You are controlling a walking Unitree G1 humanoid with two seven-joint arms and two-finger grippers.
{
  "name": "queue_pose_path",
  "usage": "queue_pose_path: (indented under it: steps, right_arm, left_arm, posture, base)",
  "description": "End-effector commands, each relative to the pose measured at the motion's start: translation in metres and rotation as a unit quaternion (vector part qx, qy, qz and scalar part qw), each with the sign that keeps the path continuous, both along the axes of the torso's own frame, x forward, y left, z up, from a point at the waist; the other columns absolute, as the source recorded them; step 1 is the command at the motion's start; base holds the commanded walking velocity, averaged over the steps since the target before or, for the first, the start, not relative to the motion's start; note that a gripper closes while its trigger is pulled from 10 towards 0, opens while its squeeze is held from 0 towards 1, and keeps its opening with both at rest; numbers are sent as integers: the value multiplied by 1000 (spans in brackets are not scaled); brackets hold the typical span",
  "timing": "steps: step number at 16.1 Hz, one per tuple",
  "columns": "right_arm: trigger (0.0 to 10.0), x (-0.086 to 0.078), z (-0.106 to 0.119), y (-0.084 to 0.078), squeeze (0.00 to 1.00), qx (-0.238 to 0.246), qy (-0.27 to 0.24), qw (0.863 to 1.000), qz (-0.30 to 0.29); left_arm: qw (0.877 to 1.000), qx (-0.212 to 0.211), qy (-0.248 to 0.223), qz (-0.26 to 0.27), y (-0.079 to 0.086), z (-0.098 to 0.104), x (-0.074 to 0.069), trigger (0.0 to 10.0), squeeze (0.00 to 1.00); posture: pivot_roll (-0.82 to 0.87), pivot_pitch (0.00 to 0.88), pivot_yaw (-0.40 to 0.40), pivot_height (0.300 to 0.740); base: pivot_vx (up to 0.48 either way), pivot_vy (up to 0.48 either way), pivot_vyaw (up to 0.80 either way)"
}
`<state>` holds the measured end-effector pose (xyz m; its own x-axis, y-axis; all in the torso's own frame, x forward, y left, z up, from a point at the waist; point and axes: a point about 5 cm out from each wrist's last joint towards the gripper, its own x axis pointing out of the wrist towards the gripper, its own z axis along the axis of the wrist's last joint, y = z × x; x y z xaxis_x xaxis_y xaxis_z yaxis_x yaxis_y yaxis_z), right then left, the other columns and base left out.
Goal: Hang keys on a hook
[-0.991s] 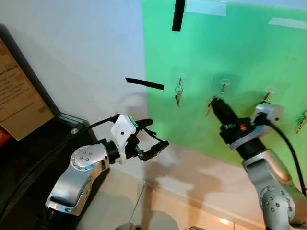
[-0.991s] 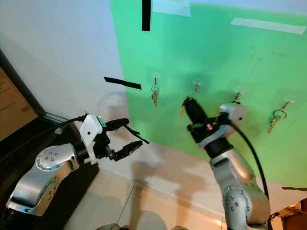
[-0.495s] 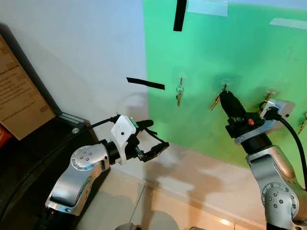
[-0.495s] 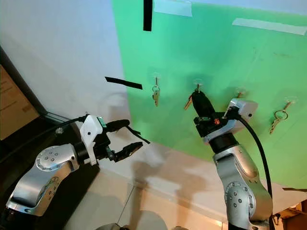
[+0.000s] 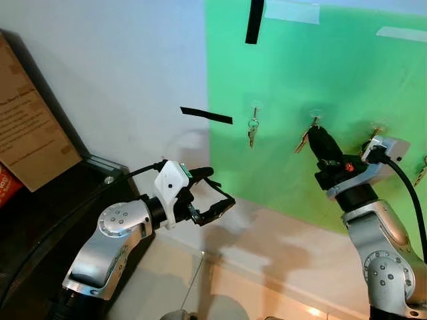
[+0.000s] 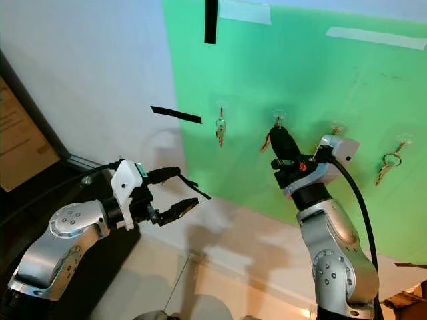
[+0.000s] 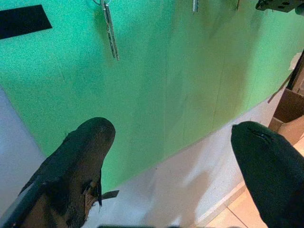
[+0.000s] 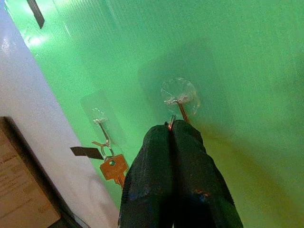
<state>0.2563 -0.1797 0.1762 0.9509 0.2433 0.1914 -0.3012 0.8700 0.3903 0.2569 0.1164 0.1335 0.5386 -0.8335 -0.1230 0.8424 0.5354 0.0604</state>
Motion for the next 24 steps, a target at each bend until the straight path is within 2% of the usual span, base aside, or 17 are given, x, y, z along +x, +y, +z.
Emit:
queue_pose_path:
  steps: [1, 6, 9, 12, 14, 15, 17, 18, 21, 23, 24]
  right_arm:
    - [10000, 1, -15, -10, 0, -2, 48, 998, -31]
    - [10000, 0, -27, -15, 0, 33, 91, 994, -47]
    - [10000, -2, -33, -13, 0, 23, 110, 993, -39]
    - [10000, 0, -30, -13, 0, 14, 97, 994, -42]
    - [10000, 1, -26, -17, 1000, 1, 76, 996, -56]
    - [10000, 2, -23, -19, 1000, -9, 61, 996, -68]
    - [10000, -2, -15, -22, 1000, 46, 18, 997, -62]
    - [10000, -5, -14, -22, 1000, 42, 9, 997, -57]
    - [10000, -11, -23, -11, 1000, -27, 26, 999, -4]
    - [10000, -13, -31, -8, 1000, -82, 46, 996, 3]
    - [10000, -13, -32, -8, 1000, -83, 50, 995, 3]
  left_arm:
    - [1000, 5, -8, -6, 0, 4, 0, 10000, 0]
    - [1000, 6, -7, -9, 0, 4, 0, 10000, 0]
    - [1000, 8, -6, -9, 0, 4, 0, 10000, 0]
    - [1000, 8, -8, -10, 0, 5, 1, 10000, 0]
    - [1000, 0, -11, -8, -1, 7, 2, 10000, 0]
    - [1000, -4, -11, -6, -1, 8, 2, 10000, 0]
    - [1000, -27, -8, 9, 0, 10, 3, 10000, 0]
    - [999, -40, -4, 25, 3, 10, 4, 10000, 0]
    - [998, -39, -1, 56, 7, 5, 5, 10000, 0]
    - [996, -35, 4, 81, 11, 1, 5, 10000, 0]
    - [996, -33, 5, 84, 11, 1, 4, 10000, 0]
  posture:
    - [-52, 0, 69, 740]
    - [-54, 0, 72, 740]
    - [-52, 0, 73, 740]
    - [-52, 0, 74, 740]
    - [-53, 0, 74, 740]
    - [-54, 0, 76, 740]
    - [-60, 0, 83, 740]
    - [-62, 0, 85, 740]
    - [-67, 0, 90, 740]
    - [-61, 0, 82, 740]
    - [-56, 0, 76, 740]
  base:
    - [0, 0, 0]
    - [0, 0, 0]
    - [0, 0, 0]
    - [0, 0, 0]
    - [0, 0, 0]
    - [0, 0, 0]
    - [0, 0, 0]
    - [0, 0, 0]
    - [0, 0, 0]
    - [0, 0, 0]
    - [0, 0, 0]
